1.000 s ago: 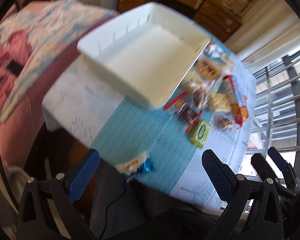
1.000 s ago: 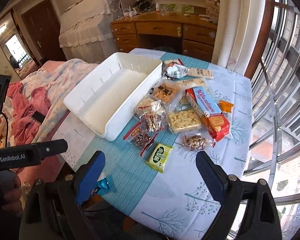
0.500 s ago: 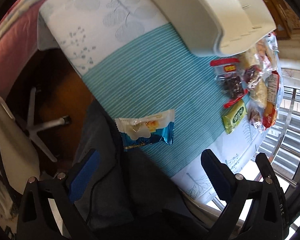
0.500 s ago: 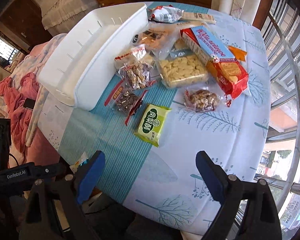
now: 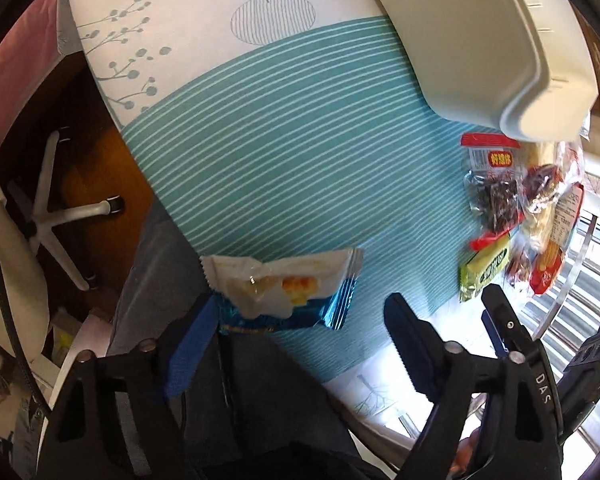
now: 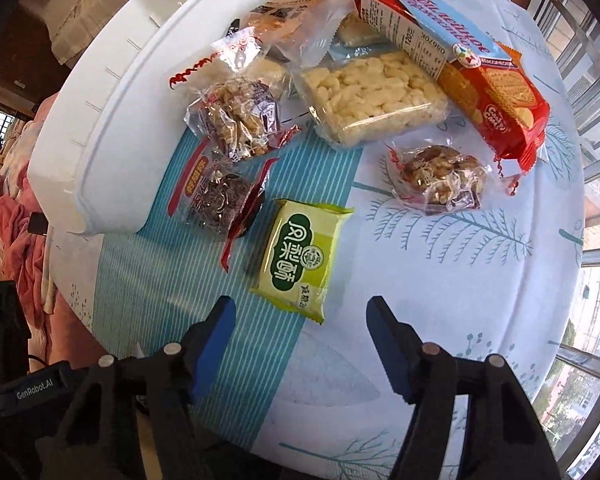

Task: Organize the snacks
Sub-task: 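Grasp the blue candy packet with the left tool while the right tool grasps the green square packet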

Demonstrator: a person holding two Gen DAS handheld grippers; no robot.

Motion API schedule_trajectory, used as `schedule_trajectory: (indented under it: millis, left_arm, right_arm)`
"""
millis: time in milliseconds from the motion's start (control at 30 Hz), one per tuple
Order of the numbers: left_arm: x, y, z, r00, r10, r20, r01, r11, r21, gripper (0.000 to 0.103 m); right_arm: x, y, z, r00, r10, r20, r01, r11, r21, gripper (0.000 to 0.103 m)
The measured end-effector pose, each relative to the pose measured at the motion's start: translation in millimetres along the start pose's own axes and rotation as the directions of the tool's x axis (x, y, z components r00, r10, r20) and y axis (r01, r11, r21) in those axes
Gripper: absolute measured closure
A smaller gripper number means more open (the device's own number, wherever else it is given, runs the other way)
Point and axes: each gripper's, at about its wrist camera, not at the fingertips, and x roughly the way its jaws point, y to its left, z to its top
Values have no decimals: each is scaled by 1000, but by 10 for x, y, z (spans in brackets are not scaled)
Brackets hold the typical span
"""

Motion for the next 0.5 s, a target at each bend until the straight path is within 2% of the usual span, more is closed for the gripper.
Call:
schedule_trajectory:
  millis: [100, 200, 300, 400, 500]
  left_arm:
    - [49, -35, 45, 999, 36, -20, -36, 999, -2, 32]
    - [116, -31, 68, 998, 25, -60, -26, 999, -24, 37]
    - [167, -42, 94, 995, 38, -91, -42, 998, -42, 43]
    - [171, -59, 111, 994, 47, -97, -51, 998, -43, 47]
    - [157, -49, 108, 994, 48, -99, -53, 997, -54, 48]
  right_arm:
    - [43, 1, 28, 1000, 0, -8, 0, 1000, 11, 40]
    - [80, 21, 50, 1000, -8, -16, 9, 1000, 7, 44]
    - [123, -19, 68, 999, -19, -38, 19, 1000, 7, 53]
    - [160, -20, 48, 999, 1, -47, -1, 1000, 7, 60]
    - [176, 43, 53, 998, 26, -50, -26, 1000, -7, 71]
